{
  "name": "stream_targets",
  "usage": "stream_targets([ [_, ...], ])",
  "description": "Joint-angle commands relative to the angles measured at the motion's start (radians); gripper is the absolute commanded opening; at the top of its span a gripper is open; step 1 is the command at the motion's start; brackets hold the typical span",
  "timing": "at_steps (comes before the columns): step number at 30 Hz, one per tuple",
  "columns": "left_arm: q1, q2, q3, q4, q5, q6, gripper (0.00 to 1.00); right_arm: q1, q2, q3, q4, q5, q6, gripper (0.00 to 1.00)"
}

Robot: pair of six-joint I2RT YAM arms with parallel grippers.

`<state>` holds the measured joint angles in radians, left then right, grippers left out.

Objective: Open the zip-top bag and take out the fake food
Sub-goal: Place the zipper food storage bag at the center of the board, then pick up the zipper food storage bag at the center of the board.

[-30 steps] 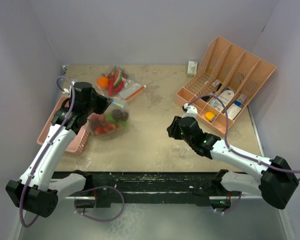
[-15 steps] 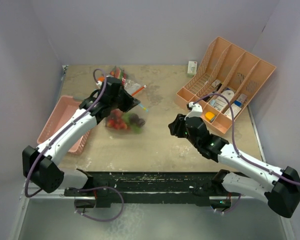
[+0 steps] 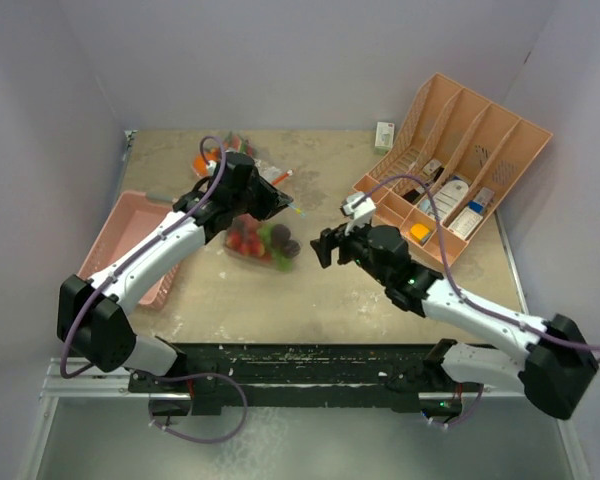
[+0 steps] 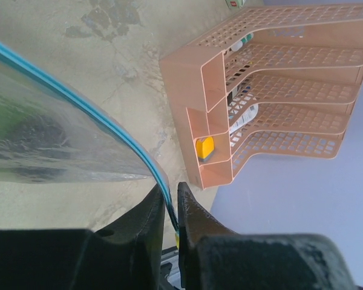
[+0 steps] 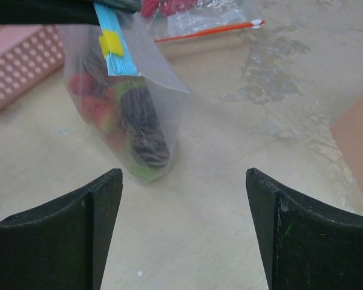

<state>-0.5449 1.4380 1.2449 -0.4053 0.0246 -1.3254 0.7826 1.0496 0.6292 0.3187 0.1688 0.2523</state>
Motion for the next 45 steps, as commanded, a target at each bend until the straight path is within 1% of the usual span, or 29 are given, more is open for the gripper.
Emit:
stream_targets([
  [1,-0.004,-0.034,0.005,0.047,0.038,-0.018,0.18,0.0,0.178,0.095,0.15,-0.082,-0.225,0.85],
  [2,-0.004,-0.043,0.0,0.046,0.04,-0.02,0.19,0.0,0.212,0.109,0.171,-0.092,-0.242,0.84],
  [5,-0.004,-0.063,-0.013,0.038,0.047,-0.021,0.2,0.0,0.296,0.135,0.247,-0.134,-0.241,0.76],
  [9,-0.004,-0.081,-0.019,0.014,0.054,-0.008,0.24,0.001,0.372,0.197,0.287,-0.173,-0.25,0.71],
  [12,-0.004,-0.098,-0.033,0.003,0.055,-0.003,0.29,0.001,0.385,0.221,0.304,-0.186,-0.258,0.71],
  [15,-0.004,-0.118,-0.045,-0.01,0.05,0.006,0.34,0.0,0.371,0.222,0.313,-0.185,-0.255,0.74],
  [18,-0.004,-0.139,-0.063,-0.019,0.042,0.015,0.36,0.0,0.359,0.213,0.344,-0.184,-0.234,0.74],
  [20,-0.004,-0.151,-0.073,-0.021,0.043,0.017,0.37,0.0,0.365,0.234,0.33,-0.184,-0.242,0.72],
  [21,-0.004,-0.156,-0.078,-0.022,0.044,0.017,0.37,0.0,0.372,0.254,0.314,-0.191,-0.242,0.68],
  [22,-0.004,-0.161,-0.083,-0.021,0.045,0.017,0.37,0.0,0.379,0.271,0.299,-0.198,-0.242,0.57],
  [23,-0.004,-0.166,-0.085,-0.022,0.047,0.016,0.37,0.0,0.388,0.285,0.288,-0.206,-0.242,0.49],
  [25,-0.004,-0.179,-0.085,-0.027,0.046,0.022,0.38,0.001,0.398,0.298,0.283,-0.216,-0.237,0.26],
  [27,-0.004,-0.196,-0.077,-0.04,0.027,0.038,0.39,0.001,0.395,0.296,0.291,-0.222,-0.227,0.08],
  [28,-0.004,-0.206,-0.072,-0.049,0.014,0.053,0.4,0.0,0.391,0.291,0.297,-0.224,-0.222,0.01],
  [29,-0.004,-0.217,-0.066,-0.056,-0.006,0.074,0.42,0.0,0.384,0.286,0.301,-0.222,-0.216,0.0],
  [32,-0.004,-0.253,-0.048,-0.059,-0.06,0.154,0.48,0.0,0.366,0.27,0.3,-0.21,-0.204,0.0],
  [34,-0.005,-0.274,-0.032,-0.043,-0.085,0.239,0.51,0.0,0.343,0.258,0.288,-0.203,-0.198,0.0],
  [35,-0.004,-0.281,-0.018,-0.035,-0.095,0.287,0.54,0.0,0.331,0.252,0.281,-0.204,-0.192,0.0],
  [36,-0.004,-0.286,-0.001,-0.022,-0.099,0.347,0.61,0.0,0.314,0.245,0.269,-0.211,-0.187,0.0],
  [37,-0.004,-0.284,0.023,-0.015,-0.098,0.414,0.72,0.0,0.297,0.241,0.255,-0.216,-0.186,0.0],
  [39,-0.006,-0.268,0.067,-0.01,-0.103,0.555,0.82,0.001,0.261,0.231,0.221,-0.229,-0.187,0.0],
  [42,-0.006,-0.238,0.097,0.017,-0.054,0.762,0.9,0.0,0.202,0.22,0.168,-0.241,-0.195,0.0],
  [45,-0.006,-0.234,0.051,0.138,0.1,0.967,0.94,-0.002,0.137,0.204,0.124,-0.262,-0.2,0.0],
])
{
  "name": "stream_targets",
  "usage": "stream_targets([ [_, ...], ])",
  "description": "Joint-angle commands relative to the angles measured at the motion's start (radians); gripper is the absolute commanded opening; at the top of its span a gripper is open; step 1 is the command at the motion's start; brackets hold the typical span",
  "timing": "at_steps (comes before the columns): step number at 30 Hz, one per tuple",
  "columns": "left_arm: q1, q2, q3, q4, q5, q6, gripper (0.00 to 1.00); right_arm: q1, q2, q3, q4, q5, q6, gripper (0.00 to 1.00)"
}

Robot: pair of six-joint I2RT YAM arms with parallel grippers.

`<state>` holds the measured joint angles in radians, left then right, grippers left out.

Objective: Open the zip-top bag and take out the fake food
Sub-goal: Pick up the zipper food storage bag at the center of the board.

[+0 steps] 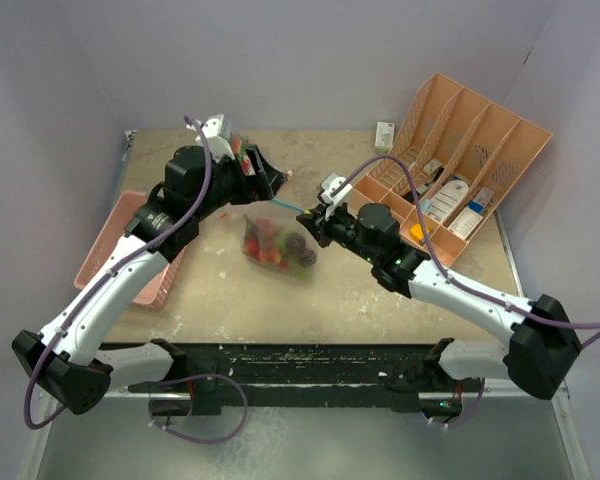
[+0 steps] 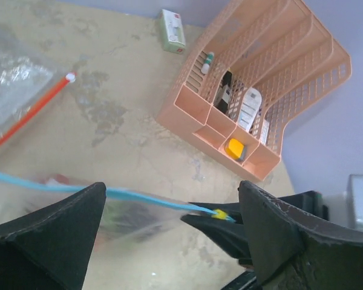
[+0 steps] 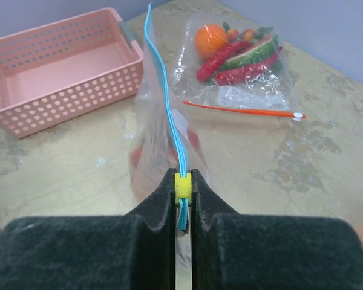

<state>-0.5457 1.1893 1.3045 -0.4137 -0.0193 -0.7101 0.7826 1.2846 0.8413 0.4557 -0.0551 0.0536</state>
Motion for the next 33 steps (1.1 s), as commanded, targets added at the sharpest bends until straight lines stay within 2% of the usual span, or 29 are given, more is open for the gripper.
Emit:
stream_targets([
  [1,-0.005,0.008,-0.041,0.21,0.209,0.422,0.95,-0.004,-0.114,-0.013,-0.026,-0.047,-0.004,0.0],
  [3,-0.006,-0.015,-0.131,0.359,0.334,0.547,0.99,-0.008,-0.134,-0.017,-0.051,-0.06,-0.008,0.0],
  [5,-0.007,-0.039,-0.217,0.497,0.4,0.653,0.99,-0.014,-0.147,-0.02,-0.076,-0.065,-0.013,0.0],
  [7,-0.007,-0.045,-0.259,0.542,0.436,0.756,0.99,-0.019,-0.162,-0.022,-0.093,-0.074,-0.017,0.0],
  [12,-0.004,0.012,-0.187,0.34,0.556,1.008,0.99,-0.029,-0.206,-0.019,-0.139,-0.103,-0.023,0.0],
  [16,-0.002,0.067,-0.13,0.252,0.7,1.078,0.99,-0.031,-0.237,-0.016,-0.172,-0.14,-0.031,0.0],
  [21,0.0,0.128,-0.061,0.194,0.813,1.14,1.0,-0.032,-0.258,-0.01,-0.215,-0.184,-0.039,0.0],
  [23,0.0,0.154,-0.028,0.144,0.882,1.173,0.97,-0.032,-0.268,-0.014,-0.221,-0.182,-0.041,0.0],
  [25,0.0,0.186,0.004,0.087,0.931,1.204,0.9,-0.031,-0.274,-0.013,-0.231,-0.183,-0.044,0.0],
  [27,0.0,0.214,0.024,0.051,0.954,1.22,0.74,-0.031,-0.278,-0.006,-0.242,-0.19,-0.048,0.0],
  [29,0.0,0.238,0.037,0.021,0.979,1.227,0.54,-0.031,-0.279,-0.002,-0.249,-0.195,-0.049,0.0],
  [32,0.0,0.258,0.053,-0.008,1.014,1.229,0.1,-0.031,-0.282,0.0,-0.255,-0.198,-0.048,0.0],
  [33,0.001,0.26,0.056,-0.013,1.018,1.229,0.0,-0.031,-0.284,-0.001,-0.254,-0.198,-0.046,0.0],
])
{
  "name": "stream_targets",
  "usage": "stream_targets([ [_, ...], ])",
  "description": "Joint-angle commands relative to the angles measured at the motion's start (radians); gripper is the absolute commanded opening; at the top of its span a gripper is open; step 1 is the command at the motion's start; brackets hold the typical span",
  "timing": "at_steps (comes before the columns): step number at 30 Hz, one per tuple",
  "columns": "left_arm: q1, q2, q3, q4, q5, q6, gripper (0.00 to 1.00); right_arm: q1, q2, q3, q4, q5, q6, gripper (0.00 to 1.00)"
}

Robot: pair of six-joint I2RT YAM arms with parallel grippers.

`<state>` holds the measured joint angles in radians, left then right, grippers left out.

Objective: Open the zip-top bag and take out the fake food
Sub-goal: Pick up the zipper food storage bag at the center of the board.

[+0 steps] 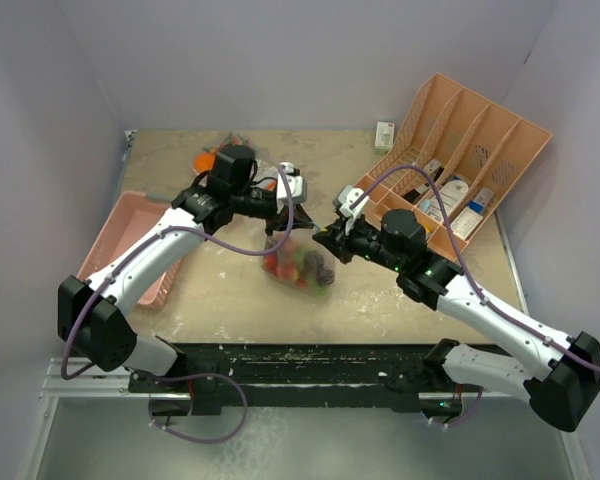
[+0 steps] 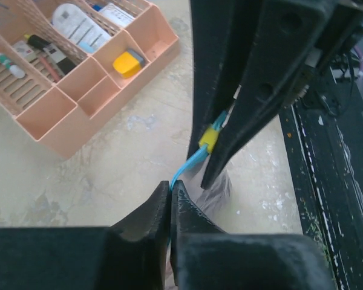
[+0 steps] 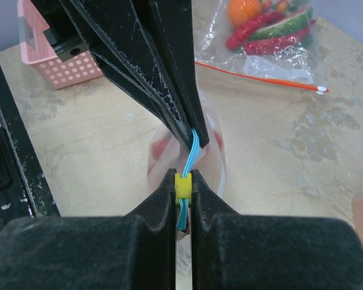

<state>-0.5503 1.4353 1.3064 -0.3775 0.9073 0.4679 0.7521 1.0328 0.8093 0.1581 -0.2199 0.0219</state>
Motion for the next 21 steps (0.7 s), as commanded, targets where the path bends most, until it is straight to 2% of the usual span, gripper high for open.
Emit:
stream_targets([
  [1,0.005,0.014,0.055,-0.051,0.095,0.05,0.0,-0.001,-0.033,0.029,0.047,-0.032,-0.013,0.0],
  [5,0.006,0.011,0.054,-0.047,0.105,0.029,0.0,-0.001,-0.039,0.02,0.055,-0.014,0.0,0.03],
  [8,0.007,0.007,0.05,-0.023,0.105,-0.013,0.0,-0.001,-0.043,0.009,0.064,0.034,0.013,0.27],
  [11,0.012,0.006,0.048,0.003,0.107,-0.068,0.0,-0.001,-0.064,-0.026,0.087,0.054,0.026,0.36],
  [12,0.013,0.005,0.049,0.01,0.113,-0.083,0.0,-0.001,-0.073,-0.041,0.097,0.059,0.031,0.37],
  [17,0.013,0.007,0.039,0.028,0.146,-0.136,0.0,-0.003,-0.132,-0.119,0.168,0.044,0.059,0.23],
  [21,0.013,-0.003,0.025,0.04,0.118,-0.155,0.0,-0.001,-0.12,-0.121,0.183,-0.004,0.059,0.21],
])
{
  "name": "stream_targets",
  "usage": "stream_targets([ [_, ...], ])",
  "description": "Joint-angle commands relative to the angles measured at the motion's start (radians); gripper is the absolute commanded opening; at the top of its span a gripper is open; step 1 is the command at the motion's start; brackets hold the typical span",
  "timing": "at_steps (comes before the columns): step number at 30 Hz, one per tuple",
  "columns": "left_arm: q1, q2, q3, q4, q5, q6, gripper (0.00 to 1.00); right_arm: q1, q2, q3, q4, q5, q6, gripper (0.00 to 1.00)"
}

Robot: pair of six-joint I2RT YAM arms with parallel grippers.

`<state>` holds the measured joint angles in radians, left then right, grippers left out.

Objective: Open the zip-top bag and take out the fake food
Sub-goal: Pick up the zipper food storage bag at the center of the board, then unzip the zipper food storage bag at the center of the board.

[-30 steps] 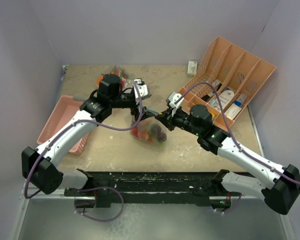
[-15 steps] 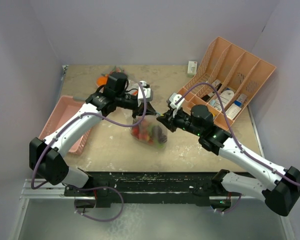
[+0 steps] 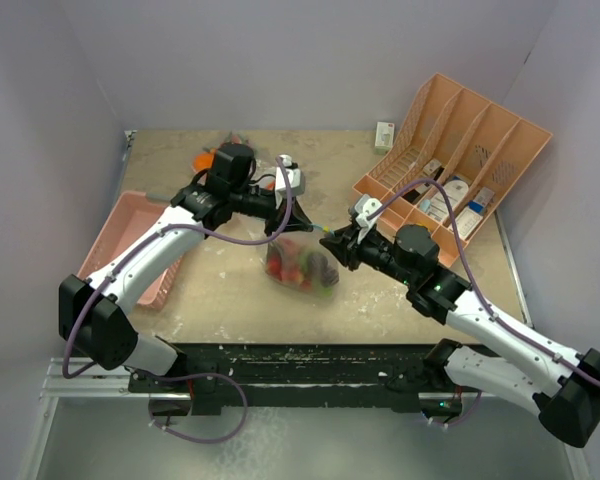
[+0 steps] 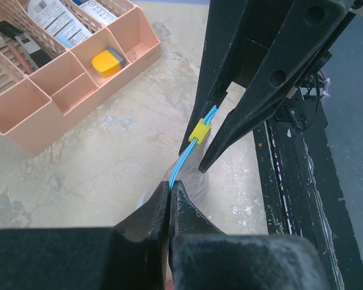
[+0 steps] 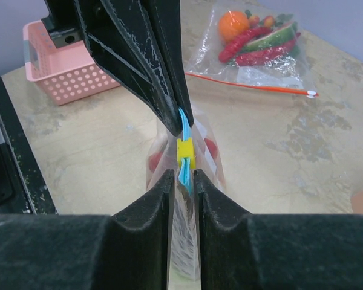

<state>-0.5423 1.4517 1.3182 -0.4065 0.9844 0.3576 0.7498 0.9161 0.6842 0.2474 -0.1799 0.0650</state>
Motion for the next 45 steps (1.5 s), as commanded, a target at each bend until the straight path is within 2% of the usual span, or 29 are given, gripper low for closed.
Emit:
stream_targets([
  [1,0.005,-0.022,0.013,0.072,0.041,-0.048,0.0,0.001,0.002,0.006,0.099,-0.046,0.017,0.19],
  [4,0.005,-0.035,0.009,0.078,0.05,-0.054,0.0,0.001,0.018,0.008,0.109,-0.05,0.018,0.0],
  [9,0.005,-0.049,0.013,0.061,0.01,-0.061,0.02,0.001,0.016,0.012,0.114,-0.049,0.017,0.0],
  [13,0.004,-0.056,0.014,0.078,0.024,-0.08,0.37,0.001,0.019,0.014,0.107,-0.063,0.017,0.0],
  [16,-0.001,-0.059,0.016,0.129,0.072,-0.115,0.48,0.0,0.021,0.012,0.106,-0.075,0.022,0.0],
  [21,-0.014,-0.061,0.022,0.182,0.142,-0.138,0.47,0.0,0.024,0.018,0.098,-0.076,0.024,0.0],
  [26,-0.027,-0.036,0.037,0.172,0.148,-0.131,0.45,0.0,0.027,0.03,0.089,-0.087,0.022,0.0],
  [33,-0.039,-0.024,0.013,0.219,0.185,-0.149,0.32,-0.001,0.024,0.031,0.087,-0.083,0.022,0.0],
  [35,-0.038,-0.022,0.015,0.215,0.185,-0.148,0.33,0.0,0.024,0.031,0.085,-0.086,0.023,0.0],
  [39,-0.039,-0.015,0.015,0.222,0.158,-0.15,0.43,-0.001,0.025,0.033,0.086,-0.102,0.022,0.0],
  [45,-0.04,0.009,0.019,0.222,0.18,-0.145,0.4,0.0,0.022,0.039,0.081,-0.116,0.023,0.0],
])
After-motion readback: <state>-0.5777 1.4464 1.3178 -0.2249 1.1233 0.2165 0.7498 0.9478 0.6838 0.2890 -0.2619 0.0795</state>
